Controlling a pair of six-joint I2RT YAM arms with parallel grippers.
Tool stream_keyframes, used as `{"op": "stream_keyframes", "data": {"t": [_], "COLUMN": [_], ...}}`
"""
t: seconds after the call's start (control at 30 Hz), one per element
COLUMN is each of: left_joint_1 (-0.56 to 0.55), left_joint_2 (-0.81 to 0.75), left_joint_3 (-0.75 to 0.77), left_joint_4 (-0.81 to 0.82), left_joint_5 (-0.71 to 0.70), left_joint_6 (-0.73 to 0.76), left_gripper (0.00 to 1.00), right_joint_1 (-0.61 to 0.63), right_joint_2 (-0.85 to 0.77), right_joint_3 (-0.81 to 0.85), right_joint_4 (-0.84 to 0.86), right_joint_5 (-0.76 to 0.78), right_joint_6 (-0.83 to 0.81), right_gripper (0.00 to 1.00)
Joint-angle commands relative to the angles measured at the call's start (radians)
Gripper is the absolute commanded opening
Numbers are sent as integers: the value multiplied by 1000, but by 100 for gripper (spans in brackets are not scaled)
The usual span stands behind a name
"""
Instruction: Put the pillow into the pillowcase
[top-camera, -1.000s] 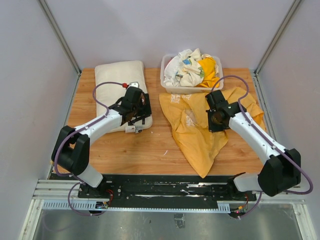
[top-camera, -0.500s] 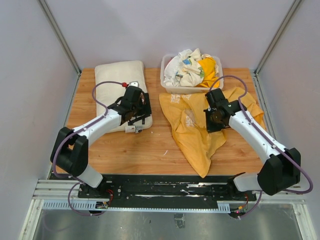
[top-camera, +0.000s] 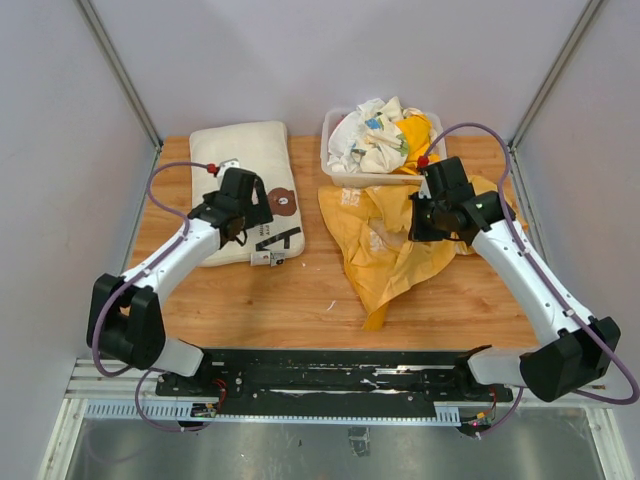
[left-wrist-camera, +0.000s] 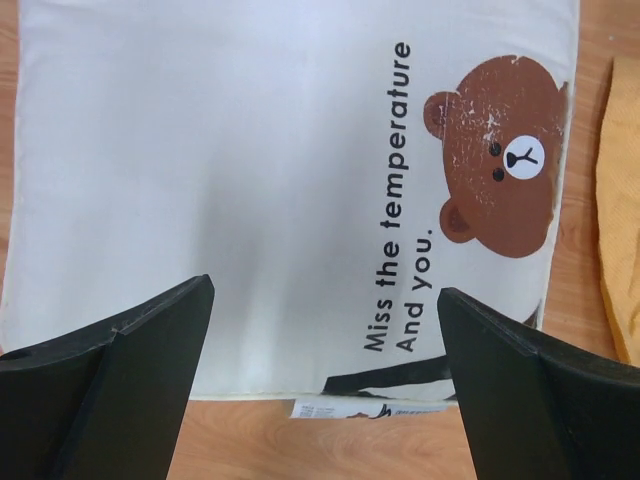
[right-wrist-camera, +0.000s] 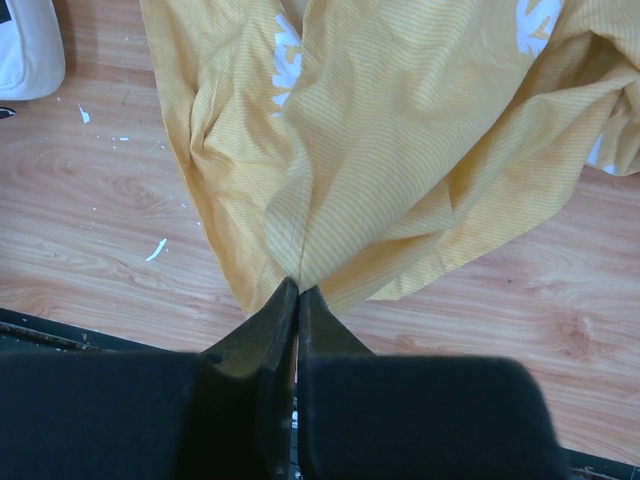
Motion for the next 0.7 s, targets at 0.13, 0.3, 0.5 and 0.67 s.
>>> {"op": "stream_keyframes", "data": {"t": [0.13,0.3,0.5,0.67], "left_joint_1": [-33,-111,-172,-211], "left_joint_2": [-72,-21,93,250], "left_joint_3": [-36,-27,28,97], "left_joint_4": [11,-27,-47,-81], "left_joint_5": [155,124,61,-55], "left_joint_6": [91,166,189,190], "left_gripper": [99,99,99,99], "right_joint_1": [13,13,13,13], "right_joint_2": [-16,-38,-64,-82], "right_joint_3": [-51,-94,-130,-137], "right_joint_4": [27,47,54,53], "right_joint_5": [-28,-28,-27,-22], "right_joint_6": [-23,-16,-11,-6], "right_gripper": [1,1,1,1]}}
